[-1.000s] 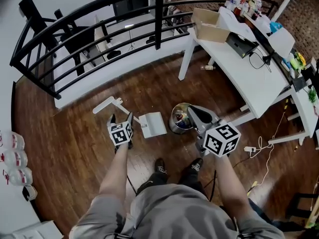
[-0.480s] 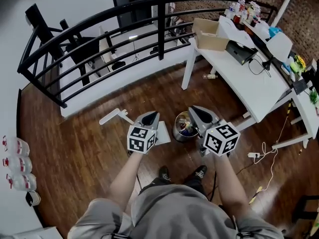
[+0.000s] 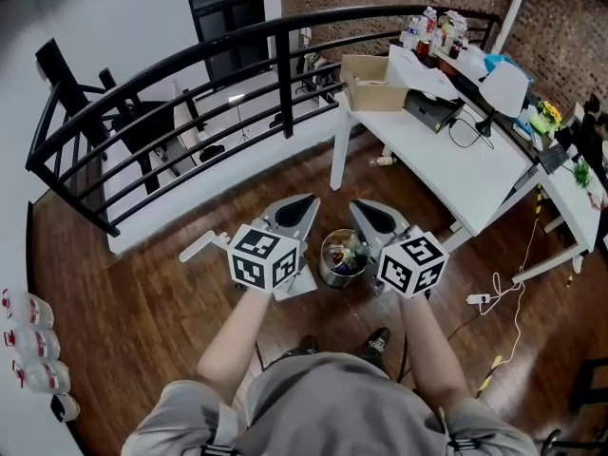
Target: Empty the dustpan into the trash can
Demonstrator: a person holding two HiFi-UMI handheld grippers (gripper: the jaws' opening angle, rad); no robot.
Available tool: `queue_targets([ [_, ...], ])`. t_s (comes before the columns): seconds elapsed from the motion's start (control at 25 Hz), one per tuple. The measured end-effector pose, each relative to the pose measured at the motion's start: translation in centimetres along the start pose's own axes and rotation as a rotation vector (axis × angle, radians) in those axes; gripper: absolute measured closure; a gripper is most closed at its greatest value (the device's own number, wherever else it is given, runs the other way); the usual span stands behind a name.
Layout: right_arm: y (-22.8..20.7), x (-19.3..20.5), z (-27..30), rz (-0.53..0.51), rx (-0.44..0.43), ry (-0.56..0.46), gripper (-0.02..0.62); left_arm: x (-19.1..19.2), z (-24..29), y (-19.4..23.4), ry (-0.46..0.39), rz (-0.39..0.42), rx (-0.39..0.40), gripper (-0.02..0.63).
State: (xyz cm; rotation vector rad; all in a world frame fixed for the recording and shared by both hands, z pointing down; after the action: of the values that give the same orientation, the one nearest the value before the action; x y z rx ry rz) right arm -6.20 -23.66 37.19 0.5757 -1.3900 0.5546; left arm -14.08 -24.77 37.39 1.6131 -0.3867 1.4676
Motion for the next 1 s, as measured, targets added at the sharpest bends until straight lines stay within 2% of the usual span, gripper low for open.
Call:
queue_targets([
  [0.28,-0.4,-2.1,-0.3,-0.035,0.012,-0.049,0.595,-2.2,0.1,-1.5,-0.008,0.036,0.026,0.600],
  [1.0,0.5,-3.4,0.0,-0.064,0.000,-0.066,0.595,-1.3,-0.4,-1.2,0.022,0.043,0.010,0.601],
])
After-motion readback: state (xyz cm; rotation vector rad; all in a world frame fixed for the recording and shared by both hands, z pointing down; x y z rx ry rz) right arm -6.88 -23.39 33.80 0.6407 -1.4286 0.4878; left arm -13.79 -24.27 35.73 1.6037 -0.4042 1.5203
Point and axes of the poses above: the fingertips, and each gripper's own axes: z forward along the fingers, y to its left, x out of its underside, the point moved 1 cm from there along -z, backward along the fingers, and after that the axes turned 13 degrees about -z, right-handed, at the moved point
